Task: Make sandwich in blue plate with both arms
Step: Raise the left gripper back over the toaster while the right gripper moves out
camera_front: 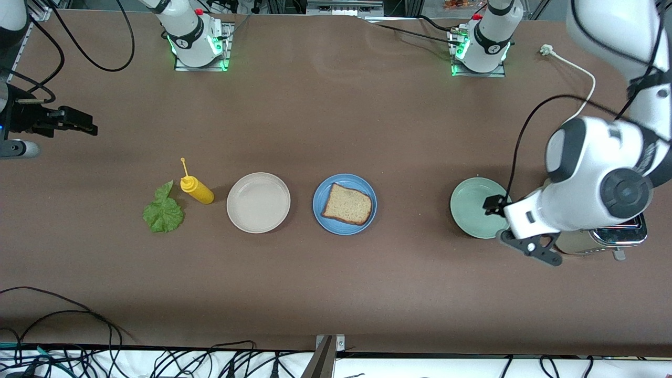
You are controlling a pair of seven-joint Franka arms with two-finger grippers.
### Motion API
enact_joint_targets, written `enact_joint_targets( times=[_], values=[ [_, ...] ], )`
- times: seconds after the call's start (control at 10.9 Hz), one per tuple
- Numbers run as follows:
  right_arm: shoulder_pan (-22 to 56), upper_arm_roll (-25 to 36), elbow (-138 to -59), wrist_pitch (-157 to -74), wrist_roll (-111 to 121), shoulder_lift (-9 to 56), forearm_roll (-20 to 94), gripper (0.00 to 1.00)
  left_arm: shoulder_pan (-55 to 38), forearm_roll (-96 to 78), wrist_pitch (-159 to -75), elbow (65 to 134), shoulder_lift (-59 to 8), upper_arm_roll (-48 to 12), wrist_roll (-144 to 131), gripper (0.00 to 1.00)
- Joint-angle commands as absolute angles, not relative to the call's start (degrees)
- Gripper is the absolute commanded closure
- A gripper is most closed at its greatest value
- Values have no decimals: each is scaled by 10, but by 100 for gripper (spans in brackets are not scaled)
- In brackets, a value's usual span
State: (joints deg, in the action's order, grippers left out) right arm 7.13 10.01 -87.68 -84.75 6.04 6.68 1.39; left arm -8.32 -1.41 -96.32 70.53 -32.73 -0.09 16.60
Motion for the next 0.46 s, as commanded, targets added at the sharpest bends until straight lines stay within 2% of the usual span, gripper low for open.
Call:
enact_joint_targets(
  times=[0.0, 0.37],
  values=[
    [47, 102, -867, -884, 116, 107, 22, 0, -91, 18, -905, 715, -263, 5, 156, 0],
    [10, 102, -867, -945, 200, 166, 35, 0, -95, 18, -880, 715, -211, 3, 150, 0]
  ],
)
